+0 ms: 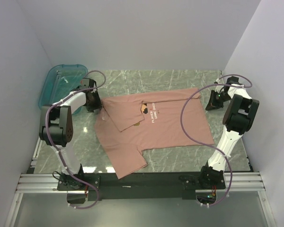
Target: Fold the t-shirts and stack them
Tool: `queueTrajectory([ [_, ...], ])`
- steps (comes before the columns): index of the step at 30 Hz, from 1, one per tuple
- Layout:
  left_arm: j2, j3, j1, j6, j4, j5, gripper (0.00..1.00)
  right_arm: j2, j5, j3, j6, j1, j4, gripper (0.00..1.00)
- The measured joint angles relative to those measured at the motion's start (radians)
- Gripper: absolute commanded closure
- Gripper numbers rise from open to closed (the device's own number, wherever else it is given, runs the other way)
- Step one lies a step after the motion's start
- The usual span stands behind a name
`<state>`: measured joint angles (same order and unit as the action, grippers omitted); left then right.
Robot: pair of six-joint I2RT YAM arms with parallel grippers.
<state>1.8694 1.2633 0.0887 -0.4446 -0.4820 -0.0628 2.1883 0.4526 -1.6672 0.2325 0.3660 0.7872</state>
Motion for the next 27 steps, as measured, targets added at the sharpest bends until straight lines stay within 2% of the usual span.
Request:
queueTrajectory([
  [5,-0.12,-0.05,-0.006,0.011,0.024,0.016,0.35,0.0,0.001,0.001,0.0,0.012,0.0,0.85],
  [9,-0.221,-0.112,-0.033,0.01,0.075,0.07,0.33,0.0,0.001,0.002,0.0,0.012,0.0,0.85],
  [14,-0.262,-0.161,-0.088,0.005,0.121,0.15,0.34,0.0,0.0,0.002,0.0,0.012,0.0,0.85],
  [21,-0.241,-0.173,-0.088,0.002,0.129,0.219,0.35,0.0,-0.005,0.002,0.0,0.03,0.0,0.85],
  [27,-0.188,-0.155,-0.087,-0.01,0.127,0.242,0.45,0.0,-0.008,0.002,0.0,0.048,0.0,0.85],
])
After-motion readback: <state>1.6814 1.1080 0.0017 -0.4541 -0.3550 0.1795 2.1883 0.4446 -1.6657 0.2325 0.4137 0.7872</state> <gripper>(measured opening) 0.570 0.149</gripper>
